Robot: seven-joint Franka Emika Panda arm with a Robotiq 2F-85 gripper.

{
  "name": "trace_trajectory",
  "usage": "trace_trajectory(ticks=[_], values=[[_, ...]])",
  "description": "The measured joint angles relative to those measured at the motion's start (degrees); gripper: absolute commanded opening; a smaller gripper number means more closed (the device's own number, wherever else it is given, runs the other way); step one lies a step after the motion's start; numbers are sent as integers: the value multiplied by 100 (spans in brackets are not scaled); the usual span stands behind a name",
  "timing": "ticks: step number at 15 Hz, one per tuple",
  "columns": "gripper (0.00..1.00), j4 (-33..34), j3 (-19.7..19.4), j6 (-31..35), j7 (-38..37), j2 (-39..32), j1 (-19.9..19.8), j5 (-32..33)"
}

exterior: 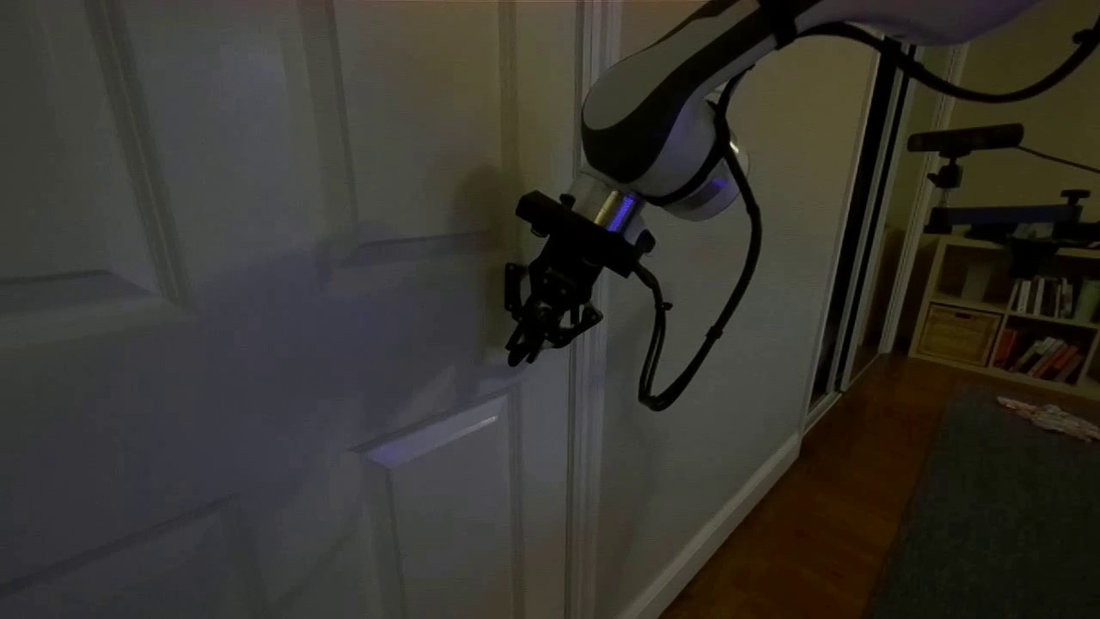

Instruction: Open the door

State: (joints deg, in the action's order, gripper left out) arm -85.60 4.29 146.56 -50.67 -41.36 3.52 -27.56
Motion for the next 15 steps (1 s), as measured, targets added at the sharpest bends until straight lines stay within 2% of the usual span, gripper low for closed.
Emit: trace_trajectory(ticks=[15], values=[[12, 93, -153, -10, 372, -504, -2, 89]])
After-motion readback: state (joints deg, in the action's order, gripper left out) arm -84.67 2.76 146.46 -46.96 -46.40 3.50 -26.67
